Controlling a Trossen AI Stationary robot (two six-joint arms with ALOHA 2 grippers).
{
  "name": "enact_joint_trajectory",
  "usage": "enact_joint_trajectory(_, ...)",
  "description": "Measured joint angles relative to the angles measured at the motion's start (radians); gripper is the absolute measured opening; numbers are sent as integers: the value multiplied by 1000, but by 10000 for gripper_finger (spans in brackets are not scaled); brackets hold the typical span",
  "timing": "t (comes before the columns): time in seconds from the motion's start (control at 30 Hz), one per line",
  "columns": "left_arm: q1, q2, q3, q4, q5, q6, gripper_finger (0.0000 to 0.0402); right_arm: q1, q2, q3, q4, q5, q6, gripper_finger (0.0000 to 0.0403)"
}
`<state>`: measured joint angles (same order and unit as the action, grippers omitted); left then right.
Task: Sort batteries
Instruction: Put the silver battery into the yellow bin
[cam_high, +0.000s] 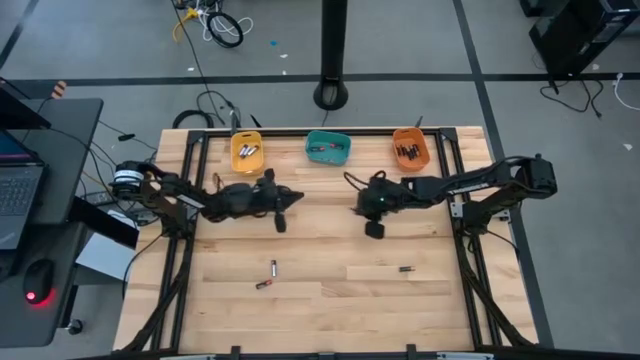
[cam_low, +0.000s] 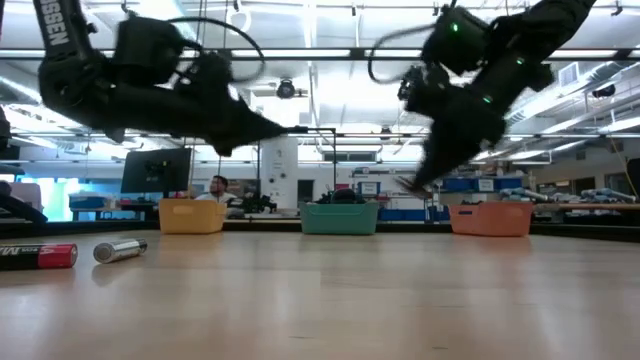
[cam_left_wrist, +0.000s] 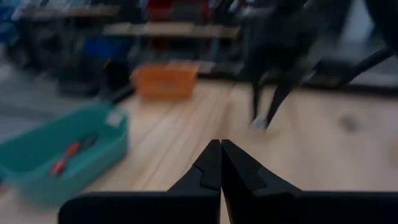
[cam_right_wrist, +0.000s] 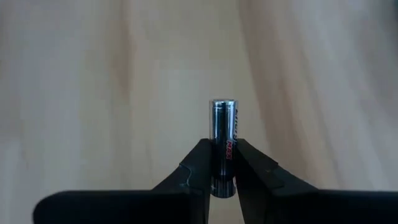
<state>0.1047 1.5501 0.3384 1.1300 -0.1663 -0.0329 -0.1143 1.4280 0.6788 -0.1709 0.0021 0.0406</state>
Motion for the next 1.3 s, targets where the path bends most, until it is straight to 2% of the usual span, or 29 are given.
enact_joint_trajectory(0.13, 0, 0, -71, 228, 94, 1, 8, 9, 14, 0, 259, 4, -8, 59)
enact_joint_trajectory(0.23, 0, 0, -102, 341, 127, -1, 7, 20, 13, 0, 464, 20, -8, 59)
enact_joint_trajectory(0.33, 0, 0, -107, 388, 138, -22, 17, 33, 13, 1, 627, 20, -15, 59)
enact_joint_trajectory(0.43, 0, 0, -80, 389, 183, -22, 39, 46, 12, 2, 708, 20, -18, 59)
enact_joint_trajectory(0.6, -6, 0, 18, 317, 283, -24, 91, 78, 12, 1, 760, 23, -60, 59)
enact_joint_trajectory(0.8, -22, 0, 150, 124, 291, 6, 153, 112, 12, 2, 807, 48, -99, 59)
enact_joint_trajectory(0.9, -23, 0, 184, 90, 291, 27, 174, 123, 12, 2, 809, 72, -112, 59)
enact_joint_trajectory(1.03, -23, 0, 206, 83, 291, 31, 189, 131, 12, 2, 810, 82, -121, 59)
enact_joint_trajectory(1.3, -23, 0, 265, -21, 321, 30, 192, 132, 12, 2, 814, 84, -130, 59)
